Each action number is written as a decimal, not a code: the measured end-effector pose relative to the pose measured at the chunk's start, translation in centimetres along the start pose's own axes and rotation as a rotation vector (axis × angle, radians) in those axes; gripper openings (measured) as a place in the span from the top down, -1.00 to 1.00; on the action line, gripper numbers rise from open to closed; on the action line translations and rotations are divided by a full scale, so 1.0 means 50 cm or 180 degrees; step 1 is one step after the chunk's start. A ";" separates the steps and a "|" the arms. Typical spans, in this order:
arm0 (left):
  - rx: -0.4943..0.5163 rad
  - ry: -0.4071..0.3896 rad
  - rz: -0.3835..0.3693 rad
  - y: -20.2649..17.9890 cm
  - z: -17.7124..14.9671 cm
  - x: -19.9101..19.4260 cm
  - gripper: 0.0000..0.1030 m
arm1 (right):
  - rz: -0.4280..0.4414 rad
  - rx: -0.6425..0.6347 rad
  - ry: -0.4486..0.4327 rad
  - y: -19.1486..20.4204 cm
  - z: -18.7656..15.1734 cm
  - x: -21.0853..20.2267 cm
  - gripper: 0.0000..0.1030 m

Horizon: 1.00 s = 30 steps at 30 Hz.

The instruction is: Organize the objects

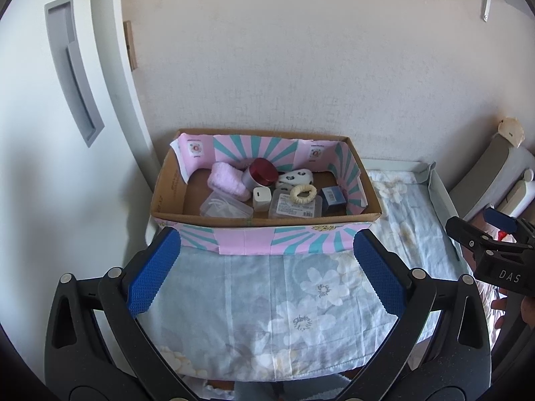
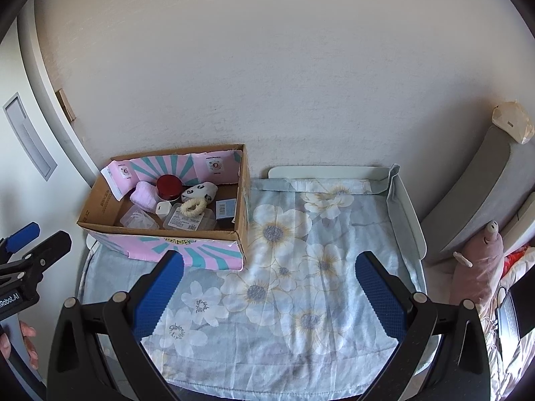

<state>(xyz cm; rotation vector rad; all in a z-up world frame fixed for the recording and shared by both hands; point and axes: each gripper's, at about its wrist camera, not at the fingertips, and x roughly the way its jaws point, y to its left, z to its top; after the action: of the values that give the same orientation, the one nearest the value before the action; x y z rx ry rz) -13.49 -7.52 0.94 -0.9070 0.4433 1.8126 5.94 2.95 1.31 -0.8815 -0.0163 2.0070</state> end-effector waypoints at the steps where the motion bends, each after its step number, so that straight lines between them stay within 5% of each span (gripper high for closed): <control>1: -0.0003 0.0000 0.0000 -0.001 0.000 -0.001 -1.00 | -0.0001 -0.0005 0.0003 0.000 -0.001 -0.001 -0.99; 30: -0.0037 0.0032 0.0121 -0.002 -0.008 -0.005 -1.00 | 0.0042 -0.0040 0.0000 -0.001 -0.007 -0.014 -0.99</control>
<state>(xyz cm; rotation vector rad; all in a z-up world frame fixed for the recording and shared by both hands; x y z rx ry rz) -13.20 -7.94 0.87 -0.9216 0.4596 1.8475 6.41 2.34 1.49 -0.8918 -0.0232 2.0212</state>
